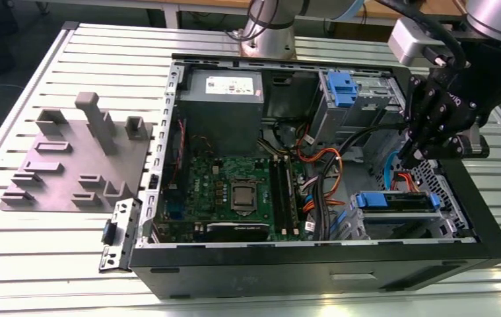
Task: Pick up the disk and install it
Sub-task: 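Insert the second disk wire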
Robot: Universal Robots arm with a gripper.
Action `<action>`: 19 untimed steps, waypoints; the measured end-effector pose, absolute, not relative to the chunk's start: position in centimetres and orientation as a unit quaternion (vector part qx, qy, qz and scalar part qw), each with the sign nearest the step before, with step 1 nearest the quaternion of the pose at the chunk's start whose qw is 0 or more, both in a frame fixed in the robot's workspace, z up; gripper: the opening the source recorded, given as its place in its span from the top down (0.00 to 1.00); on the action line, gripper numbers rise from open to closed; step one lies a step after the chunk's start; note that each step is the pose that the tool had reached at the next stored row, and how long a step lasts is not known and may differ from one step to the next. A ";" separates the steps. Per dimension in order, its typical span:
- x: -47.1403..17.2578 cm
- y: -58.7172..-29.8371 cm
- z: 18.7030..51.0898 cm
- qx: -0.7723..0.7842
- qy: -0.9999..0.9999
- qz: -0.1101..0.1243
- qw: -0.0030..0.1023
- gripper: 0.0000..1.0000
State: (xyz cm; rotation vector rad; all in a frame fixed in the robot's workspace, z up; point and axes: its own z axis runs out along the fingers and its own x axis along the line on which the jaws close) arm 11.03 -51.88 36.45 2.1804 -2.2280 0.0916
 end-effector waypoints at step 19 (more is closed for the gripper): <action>10.3 -53.8 35.5 0.700 -0.714 0.011 -0.018 0.84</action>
